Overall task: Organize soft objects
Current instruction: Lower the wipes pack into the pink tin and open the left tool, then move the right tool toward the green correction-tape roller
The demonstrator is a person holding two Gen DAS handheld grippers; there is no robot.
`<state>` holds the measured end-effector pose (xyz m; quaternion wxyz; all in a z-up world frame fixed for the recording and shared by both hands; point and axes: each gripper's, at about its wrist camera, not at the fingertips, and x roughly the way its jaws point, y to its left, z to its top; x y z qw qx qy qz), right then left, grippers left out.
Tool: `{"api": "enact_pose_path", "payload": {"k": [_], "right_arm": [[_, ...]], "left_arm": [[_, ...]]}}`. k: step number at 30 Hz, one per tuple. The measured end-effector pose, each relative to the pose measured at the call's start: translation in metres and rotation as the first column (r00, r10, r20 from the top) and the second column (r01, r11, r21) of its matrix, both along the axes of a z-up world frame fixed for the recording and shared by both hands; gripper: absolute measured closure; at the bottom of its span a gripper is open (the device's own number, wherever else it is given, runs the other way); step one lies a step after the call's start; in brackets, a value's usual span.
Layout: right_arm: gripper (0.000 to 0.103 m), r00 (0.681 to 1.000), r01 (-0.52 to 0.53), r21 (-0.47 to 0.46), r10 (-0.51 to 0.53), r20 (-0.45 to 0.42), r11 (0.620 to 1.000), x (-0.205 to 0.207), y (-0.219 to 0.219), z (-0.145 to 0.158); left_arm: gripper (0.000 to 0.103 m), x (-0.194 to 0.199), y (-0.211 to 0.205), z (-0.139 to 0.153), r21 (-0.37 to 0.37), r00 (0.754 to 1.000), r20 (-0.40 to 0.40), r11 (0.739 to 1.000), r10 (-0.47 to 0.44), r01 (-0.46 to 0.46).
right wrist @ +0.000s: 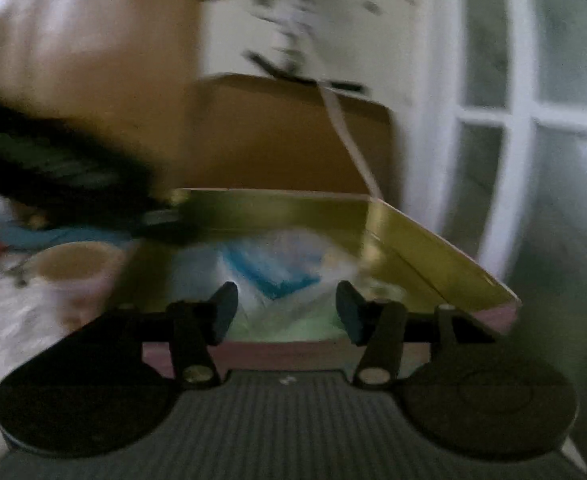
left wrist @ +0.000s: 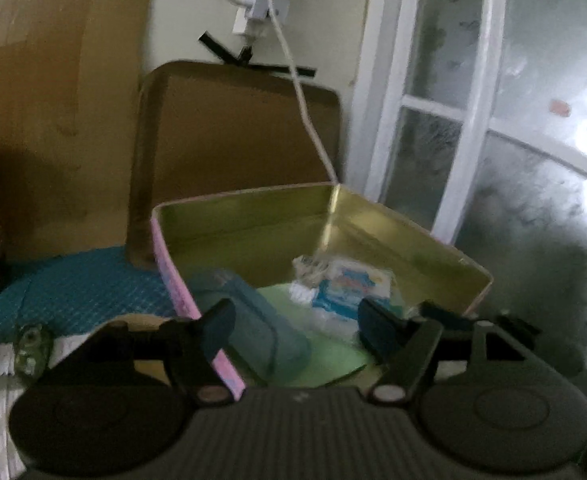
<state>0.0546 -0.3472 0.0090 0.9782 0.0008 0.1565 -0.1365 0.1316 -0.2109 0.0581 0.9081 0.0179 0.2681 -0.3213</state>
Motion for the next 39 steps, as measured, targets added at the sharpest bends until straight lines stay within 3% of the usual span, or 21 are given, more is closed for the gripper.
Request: {"api": "enact_pose_path", "payload": {"k": [2,5,13,22,31,39], "right_arm": [[0.046,0.999,-0.003,0.053,0.001,0.042,0.999,-0.013,-0.011,0.000],[0.046,0.997,0.001,0.067,-0.006,0.076,0.998,-0.030,-0.008,-0.001],[0.045,0.988,-0.055,0.183,0.028,0.150,0.982,-0.062,0.017,0.006],[0.045,0.984,-0.157,0.231,0.133,0.117,0.960,-0.068,0.063,0.006],[0.045,0.964,-0.267,0.203,0.261,0.057,0.942,-0.051,0.115,0.002],[0.045,0.941,-0.332,0.190,0.338,0.002,0.924,-0.039,0.148,-0.003]], "left_arm": [[0.033,-0.008,0.007,-0.002,-0.010,1.000,0.007,1.000,-0.013,0.013],[0.033,-0.021,0.015,-0.002,0.035,0.999,0.049,0.999,0.014,-0.016],[0.032,-0.055,0.041,-0.005,0.124,0.996,0.060,0.989,0.073,-0.080],[0.031,-0.064,0.105,-0.018,0.147,0.982,0.039,0.971,0.182,-0.186],[0.031,-0.052,0.196,-0.047,0.167,0.928,-0.007,0.916,0.372,-0.366],[0.031,-0.043,0.253,-0.062,0.163,0.876,-0.030,0.867,0.481,-0.471]]}}
